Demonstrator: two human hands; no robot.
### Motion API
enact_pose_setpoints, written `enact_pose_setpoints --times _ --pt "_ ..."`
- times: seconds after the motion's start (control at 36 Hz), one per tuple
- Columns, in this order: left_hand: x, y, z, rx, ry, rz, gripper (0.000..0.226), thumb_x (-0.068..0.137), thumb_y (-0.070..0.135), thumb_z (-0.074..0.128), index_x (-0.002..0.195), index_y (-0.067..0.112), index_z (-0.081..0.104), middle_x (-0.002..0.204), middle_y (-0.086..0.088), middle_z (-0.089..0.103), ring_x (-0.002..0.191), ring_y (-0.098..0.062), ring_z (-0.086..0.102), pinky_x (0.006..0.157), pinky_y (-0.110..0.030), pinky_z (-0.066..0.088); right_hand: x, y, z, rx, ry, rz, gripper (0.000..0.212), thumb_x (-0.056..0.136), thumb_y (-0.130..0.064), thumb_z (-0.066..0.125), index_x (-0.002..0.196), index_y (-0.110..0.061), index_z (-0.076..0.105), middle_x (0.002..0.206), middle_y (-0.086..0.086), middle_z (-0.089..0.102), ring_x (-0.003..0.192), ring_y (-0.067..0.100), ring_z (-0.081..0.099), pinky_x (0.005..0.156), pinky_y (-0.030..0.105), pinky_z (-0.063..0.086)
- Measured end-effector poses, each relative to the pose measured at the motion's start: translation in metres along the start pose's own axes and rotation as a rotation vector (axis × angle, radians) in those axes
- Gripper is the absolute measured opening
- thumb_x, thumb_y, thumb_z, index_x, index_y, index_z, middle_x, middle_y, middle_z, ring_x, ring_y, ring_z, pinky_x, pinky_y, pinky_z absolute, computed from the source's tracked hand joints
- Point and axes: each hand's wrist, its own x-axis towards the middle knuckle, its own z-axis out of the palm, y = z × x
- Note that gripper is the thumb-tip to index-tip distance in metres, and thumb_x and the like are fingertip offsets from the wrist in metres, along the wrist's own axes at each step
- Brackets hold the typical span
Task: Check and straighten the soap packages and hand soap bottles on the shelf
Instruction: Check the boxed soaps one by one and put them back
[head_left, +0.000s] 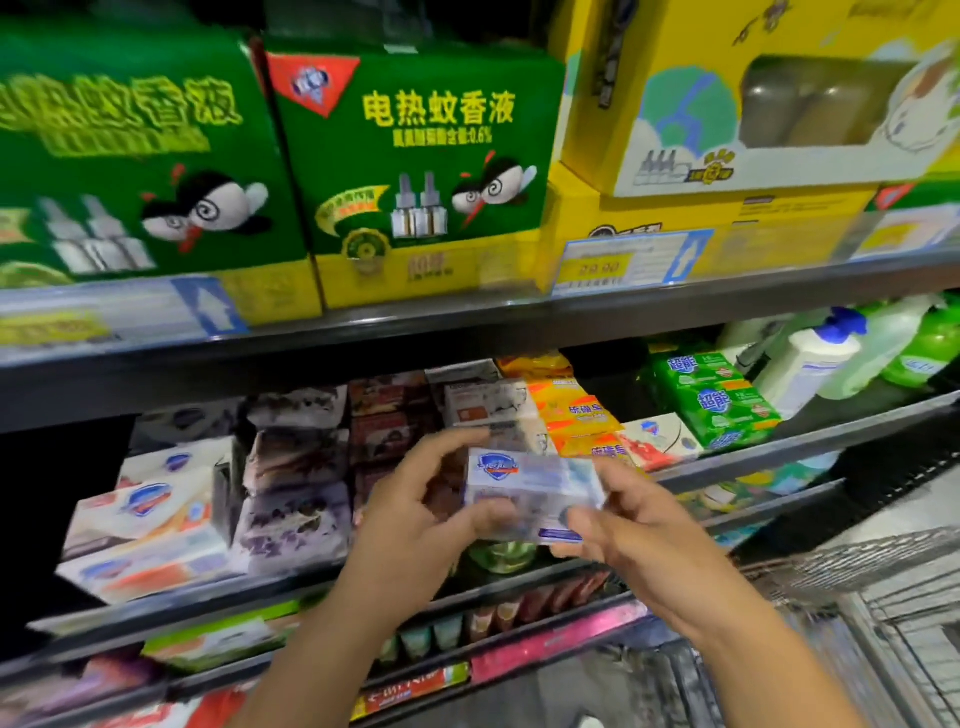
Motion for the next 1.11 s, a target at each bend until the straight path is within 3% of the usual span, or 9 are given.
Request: enact_pose_setpoints --times 0.11,0.22,0.31,0.42,0.61,0.78,0.89,0.97,1.11 --pt "-0.006 -0.005 -0.018 0.097 -0.066 0.020 0.072 0.063 0.042 0.090 0.125 0.054 0.056 0.134 0.013 0.054 0.122 -0.010 0.057 0.100 -0.042 0.051 0.000 -0.007 0.014 0.119 0.081 0.038 0.033 0.086 -0.027 0.069 0.114 -0.010 0.069 0.096 0.016 0.073 0.065 0.025 0.062 0.055 0.029 0.053" --pt "-0.012 -0.006 -0.031 0.349 -0.241 0.173 0.096 0.066 0.040 0.089 0.139 0.062 0.030 0.149 0.038 0.020 0.142 0.011 0.020 0.106 -0.005 0.027 -0.003 -0.008 0.020 0.137 0.141 0.125 0.055 0.082 -0.034 0.065 0.126 -0.004 0.053 0.055 -0.004 0.065 0.044 0.024 0.053 0.041 0.028 0.045" --pt "-0.012 -0.009 -0.029 0.395 -0.176 0.283 0.067 0.079 0.037 0.079 0.134 0.053 0.044 0.152 0.031 0.023 0.143 0.004 0.027 0.106 -0.009 0.032 -0.007 -0.011 0.028 0.068 0.120 0.142 0.046 0.083 -0.038 0.063 0.121 -0.012 0.055 0.064 0.002 0.070 0.037 0.022 0.051 0.035 0.023 0.039" --pt "-0.013 -0.014 -0.028 0.331 -0.091 0.292 0.044 0.081 0.037 0.075 0.121 0.045 0.058 0.134 0.028 0.049 0.127 -0.001 0.050 0.097 -0.026 0.049 -0.008 -0.011 0.029 -0.030 0.064 0.111 0.052 0.088 -0.054 0.053 0.125 -0.019 0.061 0.098 0.022 0.072 0.057 0.029 0.063 0.044 0.029 0.051" --pt "-0.015 -0.005 -0.019 -0.161 0.076 -0.059 0.039 0.070 0.036 0.084 0.100 0.021 0.064 0.094 0.005 0.074 0.086 -0.014 0.071 0.066 -0.025 0.056 -0.010 -0.007 0.020 -0.175 -0.043 -0.040 0.073 0.066 -0.059 0.083 0.131 -0.035 0.062 0.130 -0.002 0.066 0.120 0.018 0.063 0.096 0.036 0.054" --pt "-0.011 0.001 -0.011 -0.107 0.144 -0.092 0.039 0.074 0.045 0.072 0.105 0.023 0.061 0.092 0.004 0.073 0.078 -0.013 0.070 0.056 -0.021 0.051 0.000 -0.013 0.026 -0.057 0.058 -0.196 0.036 0.079 -0.015 0.081 0.110 -0.031 0.074 0.113 0.006 0.070 0.097 0.019 0.070 0.081 0.033 0.058" --pt "-0.011 0.002 -0.011 -0.142 0.011 -0.126 0.045 0.082 0.044 0.075 0.122 0.038 0.056 0.102 0.006 0.072 0.083 -0.013 0.069 0.062 -0.023 0.052 0.007 -0.017 0.024 0.027 0.177 -0.197 0.020 0.078 -0.014 0.069 0.094 -0.022 0.077 0.103 0.010 0.074 0.097 0.022 0.069 0.078 0.032 0.056" --pt "-0.012 0.001 -0.022 -0.150 -0.196 -0.130 0.084 0.065 0.032 0.091 0.132 0.058 0.046 0.118 0.007 0.068 0.083 -0.015 0.065 0.073 -0.030 0.055 0.011 -0.020 0.019 0.121 0.199 -0.164 0.010 0.078 -0.016 0.067 0.085 -0.013 0.074 0.091 0.015 0.072 0.082 0.024 0.066 0.062 0.027 0.053" --pt "-0.005 0.006 -0.032 0.342 -0.153 0.069 0.093 0.067 0.033 0.089 0.132 0.071 0.034 0.120 0.034 0.052 0.100 -0.004 0.059 0.087 -0.026 0.051 0.012 -0.026 0.020 0.203 0.100 -0.032 0.011 0.080 -0.017 0.064 0.078 -0.013 0.074 0.087 0.015 0.072 0.075 0.025 0.068 0.058 0.030 0.056"
